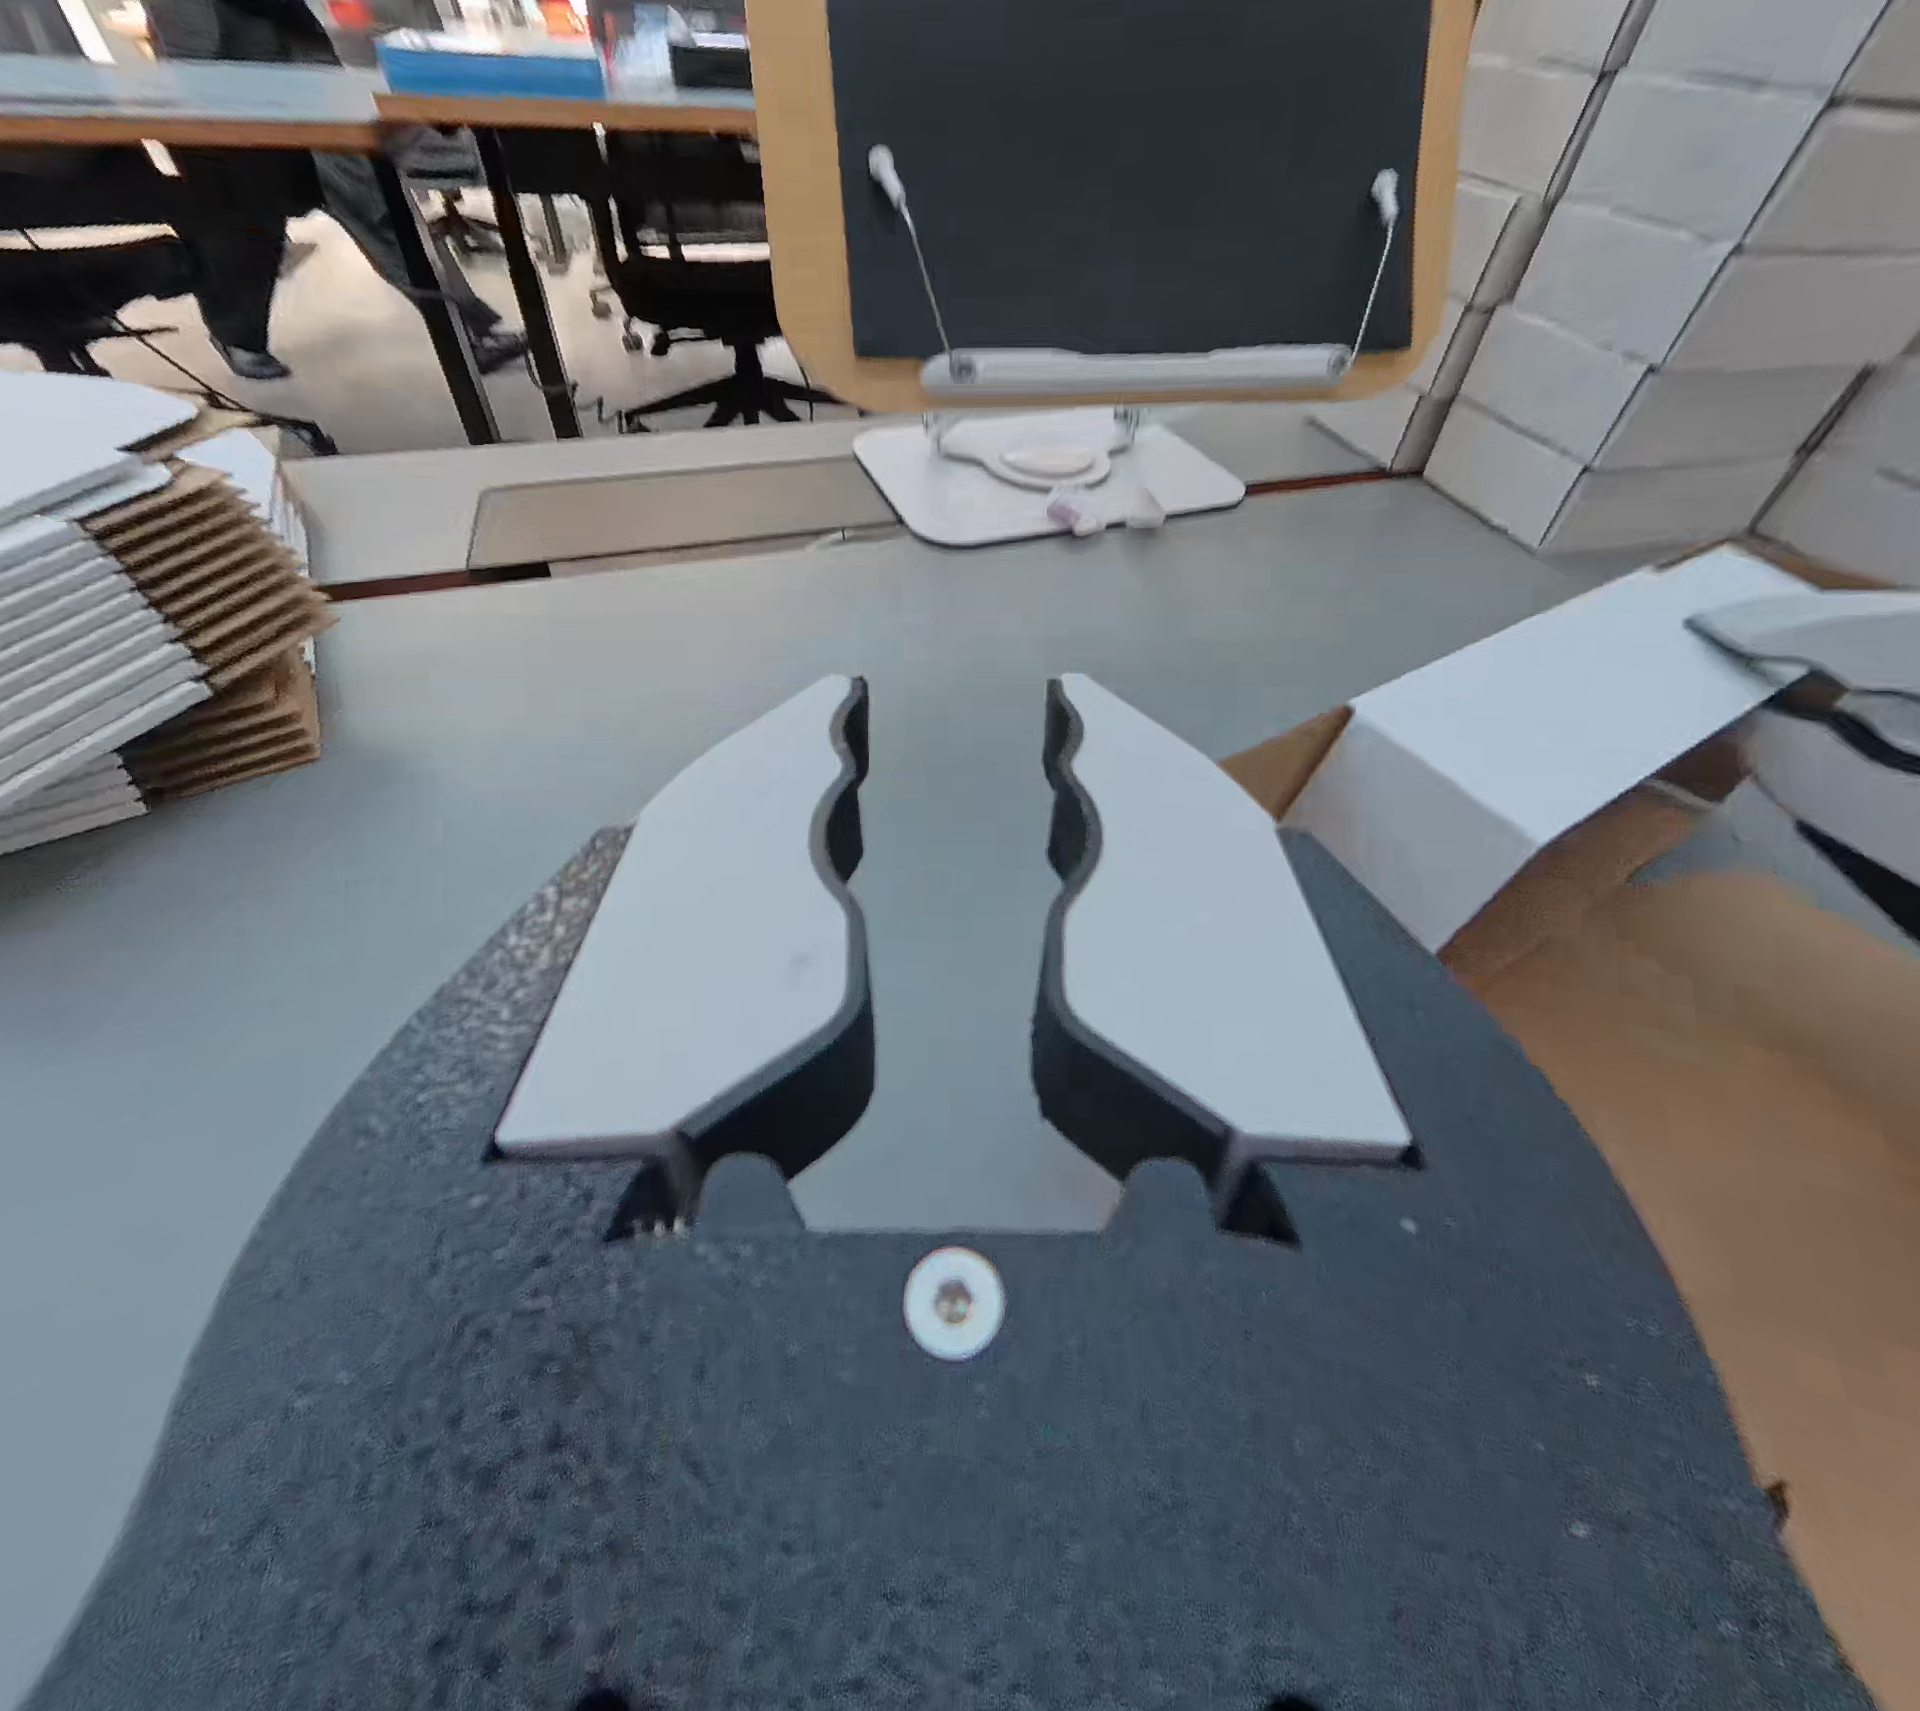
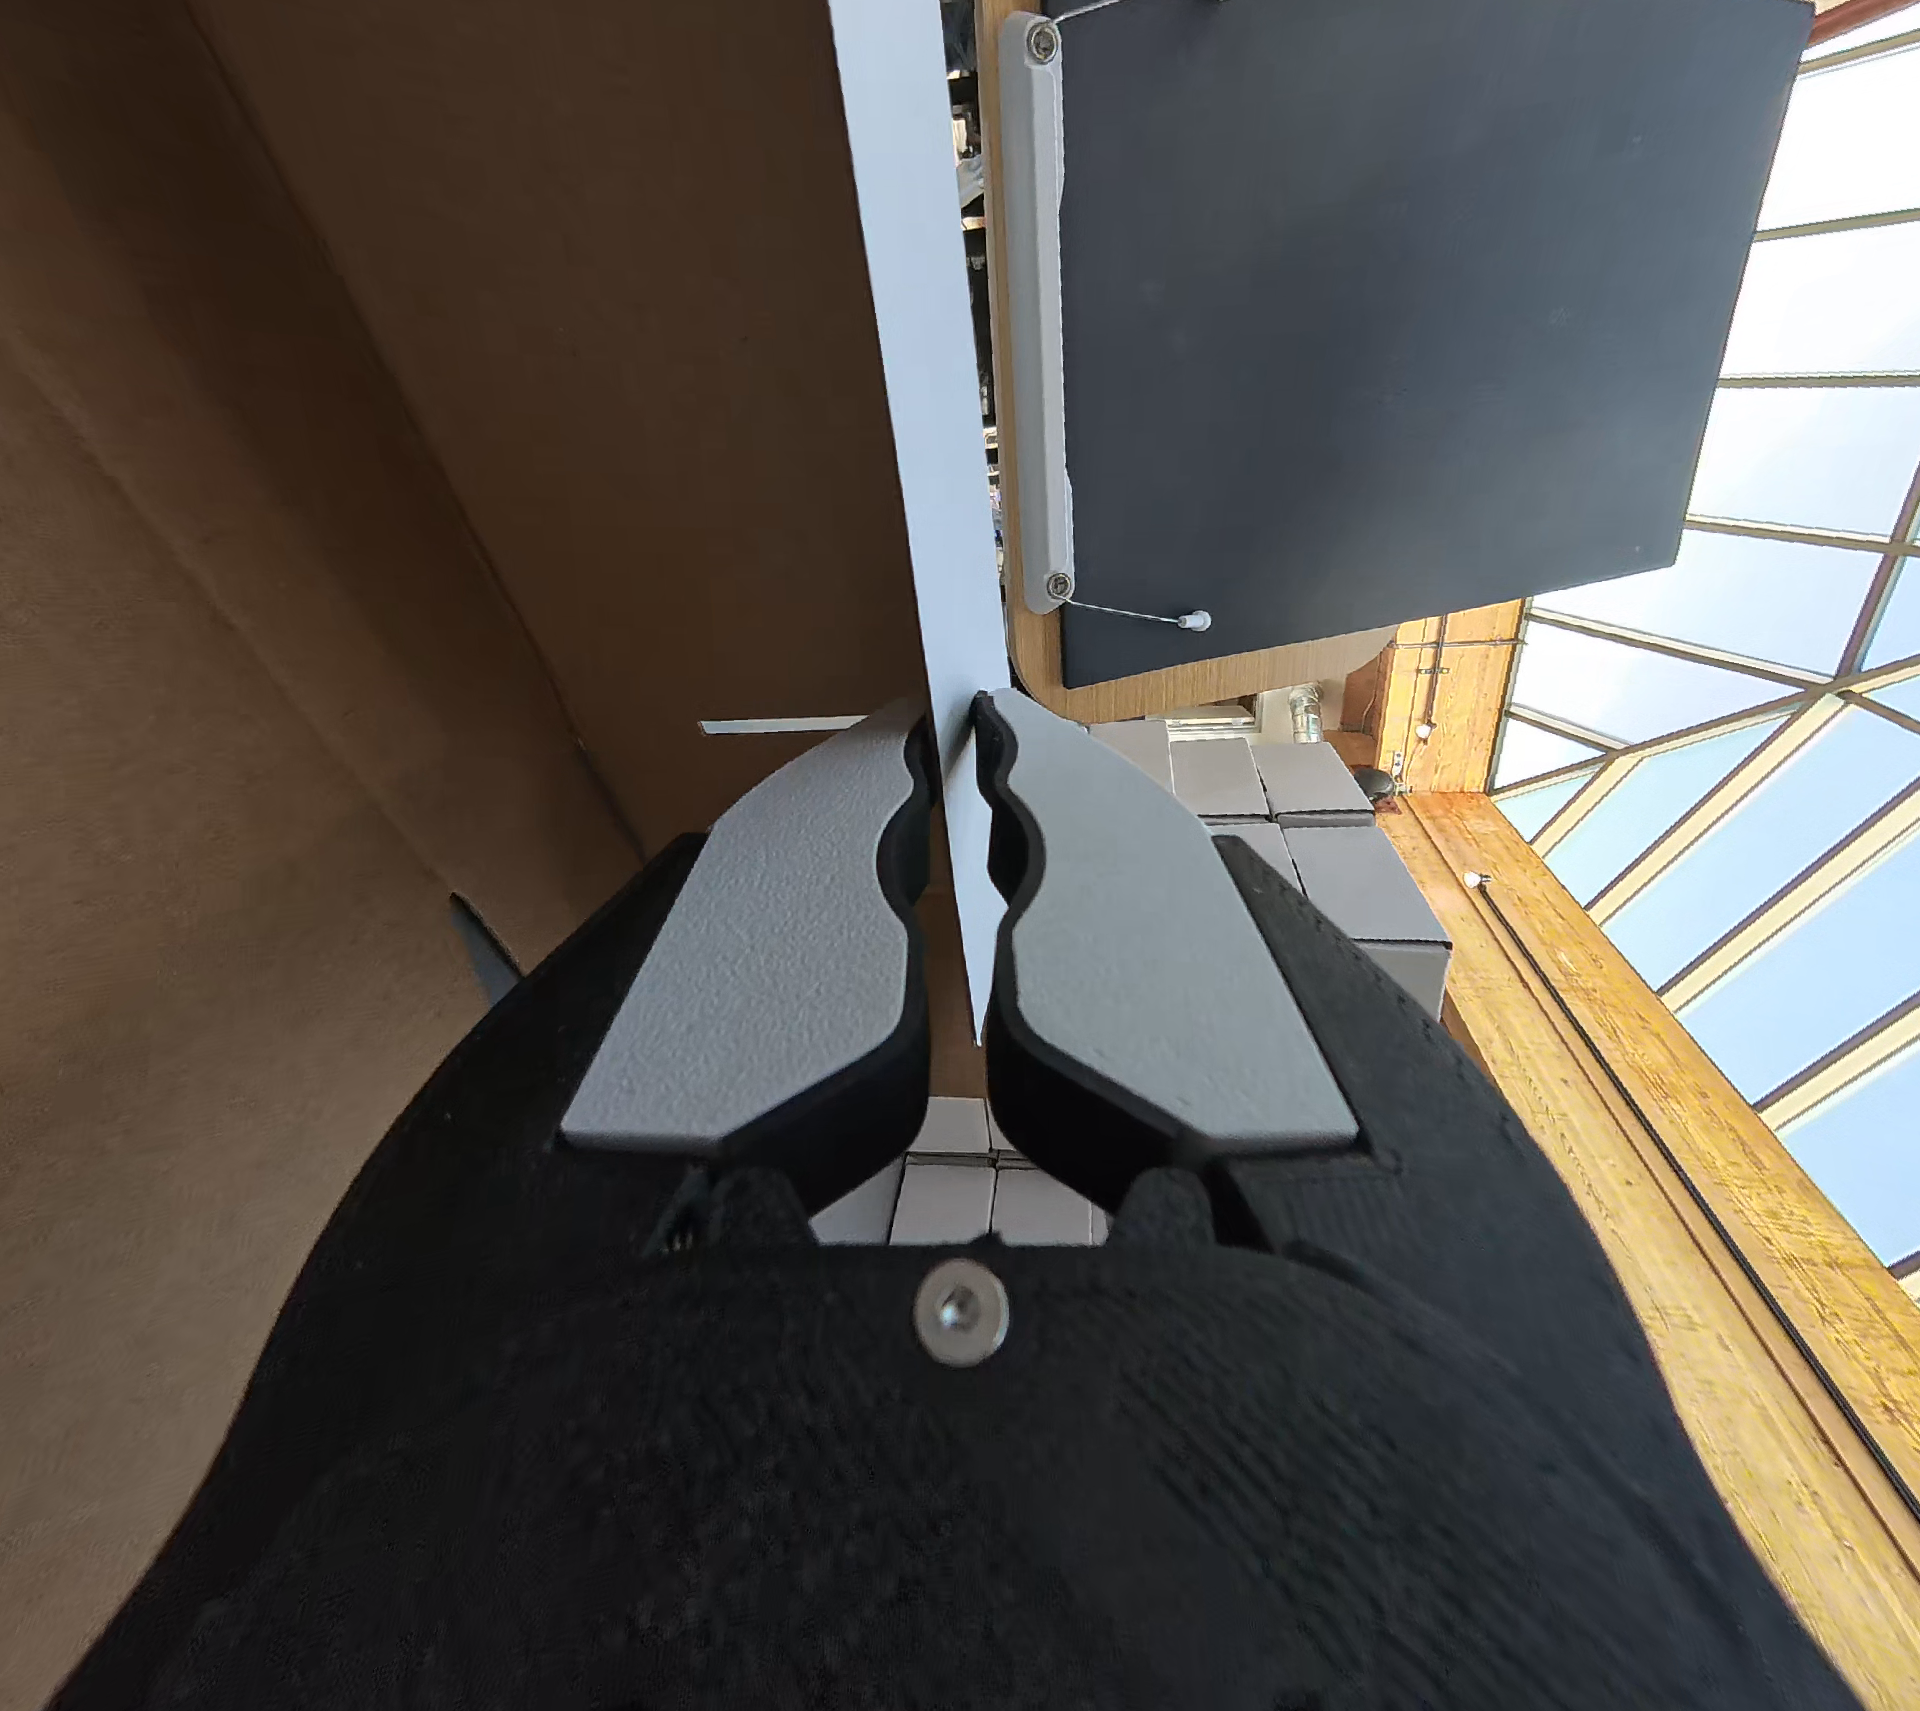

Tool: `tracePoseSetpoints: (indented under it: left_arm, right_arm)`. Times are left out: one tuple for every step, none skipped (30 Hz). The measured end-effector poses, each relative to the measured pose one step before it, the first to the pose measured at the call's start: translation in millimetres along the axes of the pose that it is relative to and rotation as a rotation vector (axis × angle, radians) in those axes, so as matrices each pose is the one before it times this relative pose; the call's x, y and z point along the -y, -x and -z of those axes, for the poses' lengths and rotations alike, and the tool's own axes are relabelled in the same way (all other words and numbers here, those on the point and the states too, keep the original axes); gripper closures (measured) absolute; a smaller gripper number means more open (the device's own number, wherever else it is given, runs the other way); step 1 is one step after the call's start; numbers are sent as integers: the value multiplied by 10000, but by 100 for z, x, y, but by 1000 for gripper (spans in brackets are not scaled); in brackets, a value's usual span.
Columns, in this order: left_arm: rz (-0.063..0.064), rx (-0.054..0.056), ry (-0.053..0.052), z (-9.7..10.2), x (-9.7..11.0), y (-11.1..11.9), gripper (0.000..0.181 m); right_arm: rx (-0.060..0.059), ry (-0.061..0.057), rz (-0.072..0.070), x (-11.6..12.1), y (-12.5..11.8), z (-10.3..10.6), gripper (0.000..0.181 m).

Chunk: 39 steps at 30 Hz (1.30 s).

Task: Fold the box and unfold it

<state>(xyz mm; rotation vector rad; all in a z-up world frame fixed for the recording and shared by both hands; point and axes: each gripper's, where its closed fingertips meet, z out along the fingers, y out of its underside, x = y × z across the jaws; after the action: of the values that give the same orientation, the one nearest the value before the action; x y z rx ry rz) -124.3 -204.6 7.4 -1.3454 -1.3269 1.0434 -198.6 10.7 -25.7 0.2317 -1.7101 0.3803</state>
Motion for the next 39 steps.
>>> tracePoseSetpoints:
  left_arm:
    - [-280,-209,776,-874,-1294,593,147]
    - [-420,-200,569,-854,-1012,271,143]
    - [-542,-258,354,-763,-738,-148,140]
    - [-554,-291,277,-666,-590,-405,139]
    - [-516,-306,312,-582,-531,-541,137]
    - [-440,-279,343,-501,-499,-540,134]
    - [-332,-222,256,-421,-330,-473,132]
    - [-208,-231,114,-280,-117,-512,133]
    - [-40,-99,-17,-155,81,-318,144]
    - [-6,-50,-4,-113,23,-289,153]
    - [54,-73,-34,-116,36,-452,164]
    - [66,-40,-75,-135,46,-532,181]
    - [76,536,-131,-103,80,153,181]
    - [-79,560,-128,-10,64,158,181]
    - [-119,408,-90,88,27,18,181]
    - [-60,221,-52,149,-8,-80,181]
    - [-46,-62,-31,234,-3,-196,181]
    - [41,-290,-27,211,-4,-242,181]
    - [115,-373,-41,117,-13,-183,181]
    - [73,-379,-75,34,-35,-58,181]
    - [72,-497,-169,56,-1,-130,181]
    - [173,-568,-205,134,20,-135,181]
    - [269,-466,-169,200,15,80,175]
    - [266,-356,-127,282,3,213,165]
    - [168,-453,-108,354,10,49,154]
    - [142,-536,-188,383,191,-171,142]
    - [208,-450,-244,327,355,-207,140]
    - [141,-558,-204,213,354,-475,140]
    - [18,-452,-117,31,244,-401,140]
    - [-125,-226,28,-107,32,-130,138]
    - [-219,-233,208,-214,-248,-123,136]
    - [-180,-250,238,-281,-296,-100,136]
    - [-71,-211,185,-317,-232,-11,135]
    - [11,-294,185,-345,-236,-95,135]
    - [66,-251,147,-367,-165,-45,135]
    - [32,-141,100,-377,-74,2,134]
    - [-82,-181,63,-361,-23,-200,136]
    - [-198,-176,-14,-308,90,-360,142]
    - [-256,66,-40,-256,143,-129,144]
  right_arm:
    - [21,5,-38,4,14,-4,175]
    - [38,11,-59,2,-3,-24,175]
    - [44,23,-64,8,-3,-42,175]
    - [47,45,-57,1,-6,-56,175]
    - [37,52,-63,9,-4,-59,175]
    - [31,72,-78,15,16,-102,175]
    - [0,62,-71,21,-2,-122,175]
    - [-7,56,-41,27,3,-155,175]
    - [-12,57,-51,34,-1,-133,175]
    - [-7,72,-31,30,-14,-114,175]
    - [-14,80,2,30,-2,-99,175]
    - [-33,66,36,31,-10,-90,175]
    - [-50,45,40,-1,-1,-81,176]
    - [-36,30,-14,-20,25,-62,176]
    - [-23,23,-10,-49,35,-54,175]
    - [-18,6,-16,-44,17,-33,175]
    - [11,-3,-71,-50,1,-26,175]
    - [28,-50,-106,8,-21,32,175]
    - [45,-51,-77,-1,-39,50,175]
    - [39,-63,-43,9,-38,69,175]
    - [18,-58,-14,-5,-9,48,175]
    - [1,-49,37,-12,12,35,175]
    - [-22,-53,45,0,-6,59,175]
    - [-29,-58,24,9,-10,58,175]
    - [13,-25,10,3,21,22,175]
    - [4,-26,45,28,-27,-6,175]
    - [23,-13,21,32,-29,-37,175]
    - [47,1,-50,18,-20,-44,175]
    - [44,-6,-42,18,-10,-39,175]
    - [35,-20,-19,-1,-21,-29,175]
    - [38,-19,-64,-8,-6,-21,175]
    - [34,-6,-68,5,7,-14,175]
    - [16,16,-17,2,-11,-29,175]
    - [15,45,-2,0,-2,-48,175]
    - [20,68,-14,10,3,-75,175]
    - [26,72,-10,9,-18,-98,175]
    - [35,83,-6,-17,-24,-103,175]
    - [52,65,-48,0,-24,-98,175]
    - [48,48,-100,10,-24,-96,175]
